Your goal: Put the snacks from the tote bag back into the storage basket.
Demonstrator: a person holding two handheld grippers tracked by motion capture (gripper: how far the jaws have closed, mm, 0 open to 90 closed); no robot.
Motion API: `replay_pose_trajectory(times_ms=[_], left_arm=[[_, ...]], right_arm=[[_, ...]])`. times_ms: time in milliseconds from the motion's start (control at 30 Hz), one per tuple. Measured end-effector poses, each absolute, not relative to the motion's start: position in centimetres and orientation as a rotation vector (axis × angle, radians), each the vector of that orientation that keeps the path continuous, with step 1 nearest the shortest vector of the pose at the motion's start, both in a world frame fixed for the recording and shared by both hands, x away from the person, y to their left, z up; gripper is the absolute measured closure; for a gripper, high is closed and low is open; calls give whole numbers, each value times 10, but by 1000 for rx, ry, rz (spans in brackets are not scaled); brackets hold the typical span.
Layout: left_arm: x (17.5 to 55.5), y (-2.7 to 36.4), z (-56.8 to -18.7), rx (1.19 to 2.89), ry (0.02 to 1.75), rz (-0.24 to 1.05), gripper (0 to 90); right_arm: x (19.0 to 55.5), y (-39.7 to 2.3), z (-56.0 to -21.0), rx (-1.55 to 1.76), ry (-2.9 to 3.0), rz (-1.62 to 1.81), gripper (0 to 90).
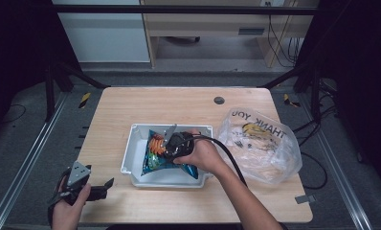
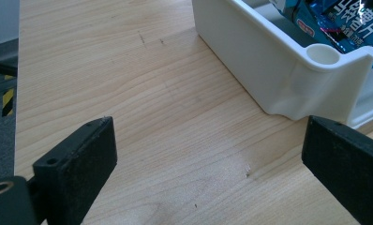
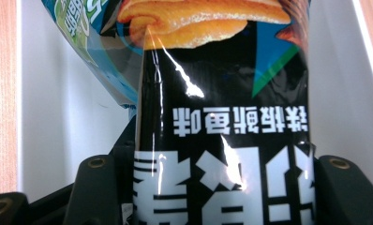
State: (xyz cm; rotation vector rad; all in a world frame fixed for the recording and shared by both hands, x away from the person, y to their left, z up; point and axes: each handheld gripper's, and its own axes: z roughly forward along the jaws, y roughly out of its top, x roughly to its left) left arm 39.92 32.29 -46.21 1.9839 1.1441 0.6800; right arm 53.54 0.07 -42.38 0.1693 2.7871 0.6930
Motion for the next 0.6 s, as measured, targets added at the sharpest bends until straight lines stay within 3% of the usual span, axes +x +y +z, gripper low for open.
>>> replay_pose_trajectory(times_ms=[600], left_arm=[[399,323,-462,1980,1149,685,31]], right_arm=[[537,1,-426,192,2788,693,404]])
